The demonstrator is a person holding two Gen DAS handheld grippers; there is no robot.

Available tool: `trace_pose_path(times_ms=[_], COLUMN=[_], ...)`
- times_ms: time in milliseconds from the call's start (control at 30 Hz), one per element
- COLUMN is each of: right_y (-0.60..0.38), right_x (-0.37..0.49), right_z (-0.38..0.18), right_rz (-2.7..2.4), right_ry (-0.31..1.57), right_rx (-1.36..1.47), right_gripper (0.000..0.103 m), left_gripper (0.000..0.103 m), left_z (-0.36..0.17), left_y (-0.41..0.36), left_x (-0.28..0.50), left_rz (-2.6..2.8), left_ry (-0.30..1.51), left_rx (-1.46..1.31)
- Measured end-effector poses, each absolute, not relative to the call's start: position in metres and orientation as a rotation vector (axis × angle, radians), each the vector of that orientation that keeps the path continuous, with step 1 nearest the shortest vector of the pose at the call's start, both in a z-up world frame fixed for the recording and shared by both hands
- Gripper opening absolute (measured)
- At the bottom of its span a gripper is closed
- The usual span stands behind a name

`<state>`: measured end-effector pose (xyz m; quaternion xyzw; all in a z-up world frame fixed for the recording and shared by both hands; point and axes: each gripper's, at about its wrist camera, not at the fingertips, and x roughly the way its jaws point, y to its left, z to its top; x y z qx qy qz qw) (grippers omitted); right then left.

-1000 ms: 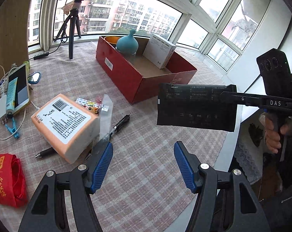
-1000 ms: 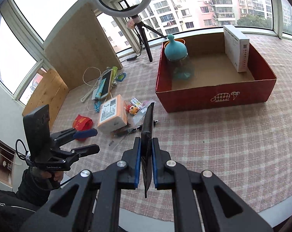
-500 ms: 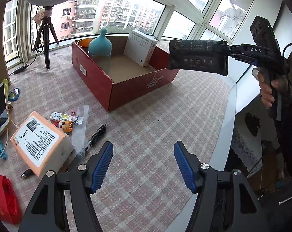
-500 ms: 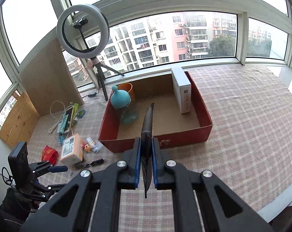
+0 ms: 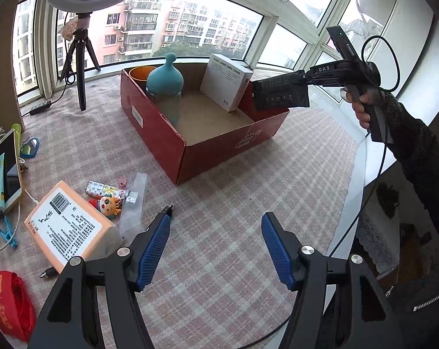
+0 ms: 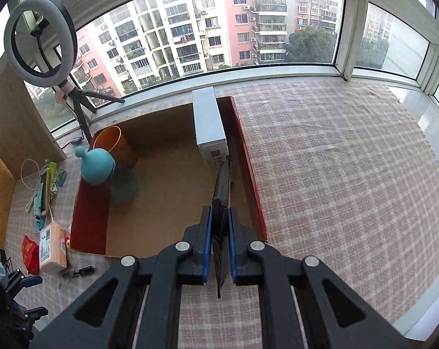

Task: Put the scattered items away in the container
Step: 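Lift the black pack and carry it over the red box, then lower the black pack beside the white box and open the right gripper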

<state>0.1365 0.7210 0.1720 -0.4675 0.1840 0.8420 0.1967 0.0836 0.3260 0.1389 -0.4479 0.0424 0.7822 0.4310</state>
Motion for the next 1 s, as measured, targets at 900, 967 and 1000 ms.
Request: trace_pose_path(times_ms=[900, 967, 1000], right_y=[0.789, 0.789, 0.790], right_x=[0.047, 0.046, 0.045], right_z=[0.145, 0.147, 0.148], right_rz=[2.362, 2.371, 2.371], right_ry=[0.440, 0.433, 0.432], right_rx=[-1.535, -1.524, -1.513], right_gripper=[0.011, 0.012, 0.013], left_gripper=[0.062, 0.062, 0.062], left_z=[0.130, 0.130, 0.130], left_y=[0.335, 0.337, 0.339], left_x=[0.051, 0.052, 0.052], left_rz=[1.973, 1.968, 1.964], left_ry=[0.080, 0.084, 0.089], left_rx=[-1.175, -1.178, -1.177])
